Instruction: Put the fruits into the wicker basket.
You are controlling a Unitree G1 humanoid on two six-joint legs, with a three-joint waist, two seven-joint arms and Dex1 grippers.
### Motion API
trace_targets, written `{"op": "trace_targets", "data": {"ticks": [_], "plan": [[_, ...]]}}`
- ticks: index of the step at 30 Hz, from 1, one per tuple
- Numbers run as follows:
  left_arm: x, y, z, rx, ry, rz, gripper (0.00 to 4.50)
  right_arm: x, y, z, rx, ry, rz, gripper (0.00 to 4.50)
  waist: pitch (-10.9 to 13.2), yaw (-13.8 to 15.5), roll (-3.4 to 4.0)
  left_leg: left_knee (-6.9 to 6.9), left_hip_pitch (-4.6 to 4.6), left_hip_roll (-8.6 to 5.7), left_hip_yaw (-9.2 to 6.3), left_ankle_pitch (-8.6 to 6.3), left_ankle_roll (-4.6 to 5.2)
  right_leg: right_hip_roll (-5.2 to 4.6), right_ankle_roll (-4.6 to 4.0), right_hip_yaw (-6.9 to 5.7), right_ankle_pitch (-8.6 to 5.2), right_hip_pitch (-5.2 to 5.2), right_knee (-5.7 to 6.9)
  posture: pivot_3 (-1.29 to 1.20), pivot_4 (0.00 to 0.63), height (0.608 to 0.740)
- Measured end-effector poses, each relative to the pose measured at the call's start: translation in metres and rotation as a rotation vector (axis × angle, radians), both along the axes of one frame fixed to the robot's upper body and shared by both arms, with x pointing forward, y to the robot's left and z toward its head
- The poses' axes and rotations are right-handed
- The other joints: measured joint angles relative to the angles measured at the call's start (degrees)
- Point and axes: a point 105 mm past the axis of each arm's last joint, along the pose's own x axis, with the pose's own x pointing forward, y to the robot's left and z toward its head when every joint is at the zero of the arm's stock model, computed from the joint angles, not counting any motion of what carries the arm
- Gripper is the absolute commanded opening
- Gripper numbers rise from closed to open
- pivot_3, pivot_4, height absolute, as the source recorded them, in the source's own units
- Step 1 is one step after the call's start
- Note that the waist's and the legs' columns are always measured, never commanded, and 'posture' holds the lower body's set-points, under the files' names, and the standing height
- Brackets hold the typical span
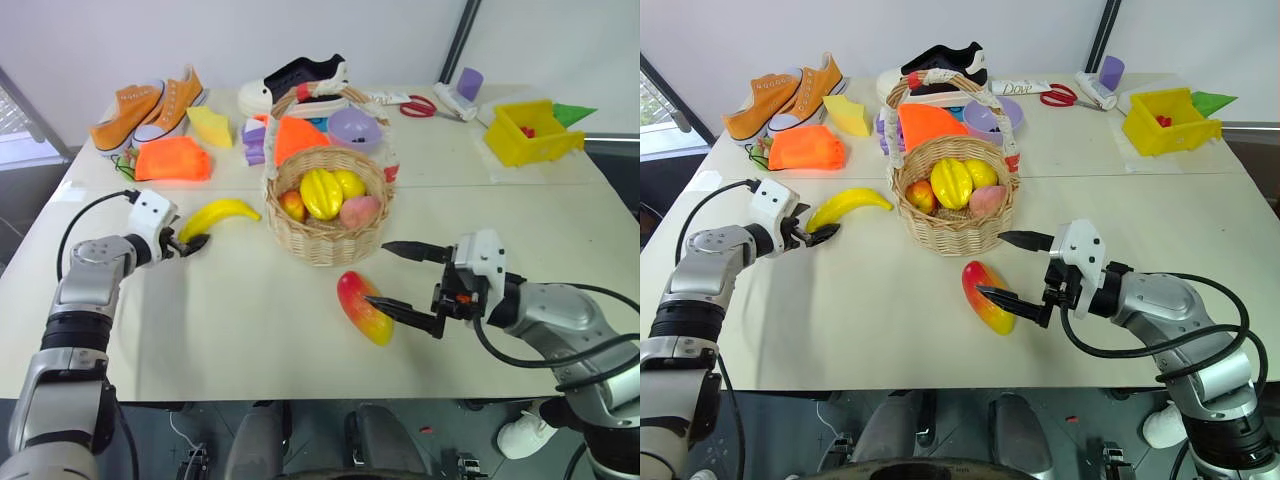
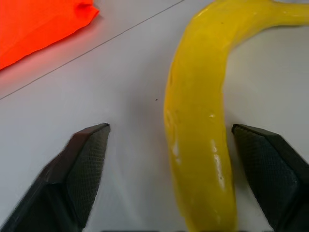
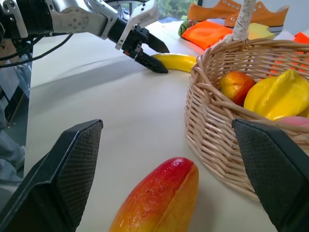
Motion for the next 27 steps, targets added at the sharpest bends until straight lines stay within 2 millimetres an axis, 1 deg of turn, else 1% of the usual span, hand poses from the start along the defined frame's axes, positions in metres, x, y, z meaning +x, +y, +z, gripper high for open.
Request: {"op": "trace_targets", "data": {"ticks": [3, 4, 7, 10, 12, 13, 14, 16, 18, 20, 22, 23, 25, 27], "plan": [[0.001, -0.001, -0.002, -0.014, -0.01, 0.007, 1.05, -0.002, 0.0, -0.003, 0.0, 0.009, -0.007, 4.5, 0.0, -0.1, -0.01, 0.01, 0.01, 0.01, 0.0, 0.0, 0.0, 0.01, 0.0, 0.0, 0.0, 0.0, 0.03, 0.0, 0.15, 0.733], [0.001, 0.0, -0.002, -0.017, -0.013, 0.012, 0.77, -0.003, 0.001, -0.004, 0.0, 0.012, -0.005, 4.5, 0.0, -0.2, -0.02, 0.01, 0.01, 0.02, 0.0, 0.0, 0.0, 0.01, 0.0, 0.0, 0.0, -0.01, 0.04, 0.0, 0.15, 0.733], [-0.002, 0.006, -0.001, -0.042, -0.03, 0.048, 0.75, -0.003, 0.002, -0.004, 0.002, 0.013, -0.011, 4.5, 0.0, -0.3, -0.02, 0.01, 0.01, 0.02, 0.0, 0.0, 0.0, 0.01, 0.0, 0.01, 0.0, -0.02, 0.04, 0.0, 0.15, 0.733], [-0.011, 0.009, 0.006, -0.149, -0.089, 0.083, 0.75, -0.003, 0.003, -0.006, 0.002, 0.019, -0.014, 4.5, 0.0, -0.2, -0.05, 0.01, -0.02, 0.04, 0.0, 0.0, 0.0, 0.0, 0.0, 0.01, 0.0, -0.03, 0.04, 0.0, 0.15, 0.733], [-0.028, 0.001, 0.023, -0.248, -0.157, 0.052, 0.75, -0.005, 0.004, -0.007, 0.001, 0.021, -0.01, 4.5, 0.0, -0.2, -0.17, 0.01, -0.07, 0.05, 0.0, 0.0, 0.0, -0.02, 0.0, 0.03, 0.0, -0.06, 0.03, 0.0, 0.15, 0.733], [-0.041, -0.008, 0.037, -0.29, -0.191, 0.002, 0.75, -0.005, 0.004, -0.006, 0.001, 0.017, -0.01, 4.5, 0.1, -0.3, -0.29, 0.02, -0.1, 0.07, 0.0, 0.0, -0.01, -0.04, 0.0, 0.04, 0.0, -0.09, 0.03, 0.0, 0.15, 0.733], [-0.049, -0.017, 0.049, -0.313, -0.214, -0.048, 0.75, -0.005, 0.004, -0.006, -0.001, 0.015, -0.012, 4.5, 0.1, -0.3, -0.31, 0.02, -0.08, 0.06, 0.0, 0.0, -0.01, -0.06, 0.0, 0.04, 0.0, -0.06, 0.02, 0.0, 0.15, 0.733], [-0.071, -0.042, 0.072, -0.307, -0.229, -0.177, 0.75, -0.005, 0.005, -0.003, 0.0, 0.006, -0.009, 4.5, 0.1, -0.1, -0.34, 0.03, -0.02, 0.06, 0.0, 0.0, -0.02, -0.08, -0.01, 0.03, 0.0, 0.02, 0.01, 0.0, 0.15, 0.733], [-0.088, -0.066, 0.086, -0.279, -0.215, -0.292, 0.75, -0.004, 0.005, -0.002, -0.001, -0.001, -0.005, 4.5, 0.1, 0.0, -0.33, 0.03, 0.08, 0.03, 0.01, -0.01, -0.02, -0.11, -0.02, 0.03, 0.0, 0.15, -0.04, 0.0, 0.15, 0.733], [-0.097, -0.089, 0.091, -0.281, -0.186, -0.374, 0.75, -0.002, 0.007, 0.003, -0.001, -0.022, 0.007, 4.5, 0.1, 0.0, -0.32, 0.04, 0.11, 0.02, 0.01, -0.01, -0.01, -0.11, -0.02, 0.03, -0.01, 0.18, -0.05, 0.0, 0.15, 0.733], [-0.096, -0.105, 0.092, -0.295, -0.163, -0.406, 0.75, -0.001, 0.007, 0.005, -0.002, -0.03, 0.012, 4.5, 0.1, 0.1, -0.33, 0.04, 0.11, 0.02, 0.0, -0.01, -0.01, -0.08, -0.02, 0.02, 0.0, 0.17, -0.05, 0.0, 0.15, 0.733], [-0.091, -0.114, 0.094, -0.277, -0.165, -0.411, 0.75, 0.0, 0.008, 0.005, -0.002, -0.027, 0.013, 4.5, 0.1, 0.2, -0.36, 0.05, 0.09, 0.02, -0.01, 0.0, -0.01, -0.06, -0.02, 0.01, 0.0, 0.17, -0.05, 0.0, 0.15, 0.733], [-0.074, -0.135, 0.1, -0.206, -0.185, -0.396, 0.75, 0.001, 0.008, 0.005, -0.004, -0.028, 0.017, 4.5, 0.1, 0.4, -0.4, 0.08, 0.07, -0.05, -0.02, 0.0, 0.0, -0.03, 0.05, 0.01, 0.03, 0.18, -0.05, 0.0, 0.15, 0.733], [-0.062, -0.147, 0.105, -0.151, -0.207, -0.381, 0.75, 0.001, 0.009, 0.006, -0.004, -0.035, 0.023, 4.5, 0.1, 0.3, -0.43, 0.07, 0.03, -0.08, -0.01, 0.0, 0.0, 0.01, 0.13, 0.04, 0.07, 0.17, -0.13, 0.0, 0.15, 0.733]]}}
